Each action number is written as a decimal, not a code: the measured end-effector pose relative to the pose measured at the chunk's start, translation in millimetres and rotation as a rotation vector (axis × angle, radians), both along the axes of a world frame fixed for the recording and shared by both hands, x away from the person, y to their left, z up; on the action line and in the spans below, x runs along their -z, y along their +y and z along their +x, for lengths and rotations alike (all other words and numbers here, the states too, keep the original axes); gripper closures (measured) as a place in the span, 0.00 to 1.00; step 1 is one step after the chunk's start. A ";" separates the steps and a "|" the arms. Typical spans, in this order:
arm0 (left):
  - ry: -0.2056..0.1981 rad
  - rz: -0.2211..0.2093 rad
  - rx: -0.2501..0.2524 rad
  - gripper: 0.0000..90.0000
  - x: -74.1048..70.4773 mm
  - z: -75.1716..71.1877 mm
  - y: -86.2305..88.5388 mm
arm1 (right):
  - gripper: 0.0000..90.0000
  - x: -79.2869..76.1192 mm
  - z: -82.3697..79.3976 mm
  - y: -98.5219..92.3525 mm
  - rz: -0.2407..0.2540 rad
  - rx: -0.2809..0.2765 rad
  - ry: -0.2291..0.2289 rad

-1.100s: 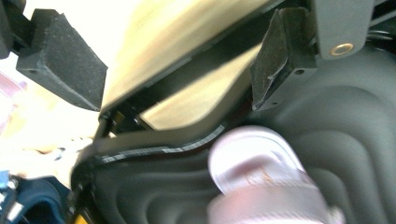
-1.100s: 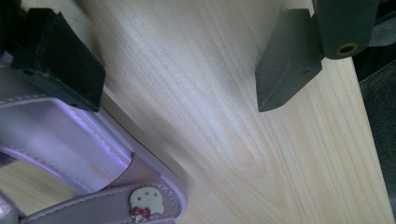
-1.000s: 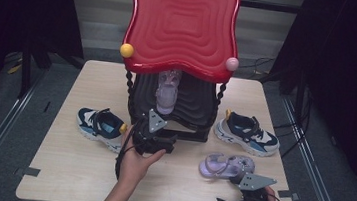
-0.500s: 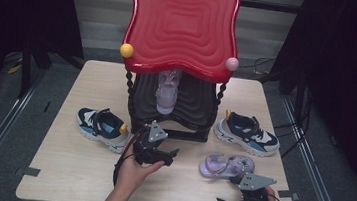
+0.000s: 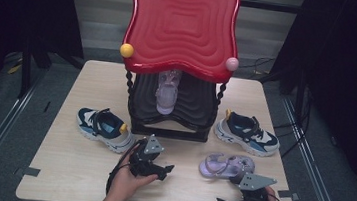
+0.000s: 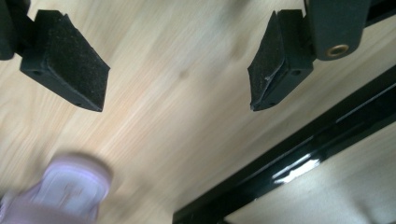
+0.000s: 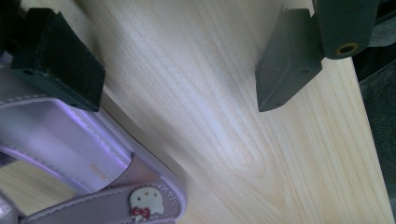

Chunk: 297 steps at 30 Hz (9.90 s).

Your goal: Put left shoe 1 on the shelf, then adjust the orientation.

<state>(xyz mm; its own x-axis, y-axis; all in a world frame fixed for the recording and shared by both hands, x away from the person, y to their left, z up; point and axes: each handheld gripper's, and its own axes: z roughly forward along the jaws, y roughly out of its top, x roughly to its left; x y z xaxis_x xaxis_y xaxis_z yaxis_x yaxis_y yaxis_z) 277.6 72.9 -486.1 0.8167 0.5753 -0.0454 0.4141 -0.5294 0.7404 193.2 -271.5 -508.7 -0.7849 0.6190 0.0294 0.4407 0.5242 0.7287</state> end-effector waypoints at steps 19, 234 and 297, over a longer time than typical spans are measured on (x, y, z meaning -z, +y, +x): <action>0.003 0.053 0.029 0.19 19.7 -3.9 17.6 | 0.39 -11.4 -2.5 -10.3 0.029 0.056 0.005; -0.001 0.033 0.050 0.16 22.0 -0.1 20.4 | 0.43 -0.7 6.5 -48.8 0.034 0.269 -0.008; -0.002 0.030 0.044 0.16 22.3 0.9 19.4 | 0.41 0.7 39.0 -21.8 0.022 0.231 -0.020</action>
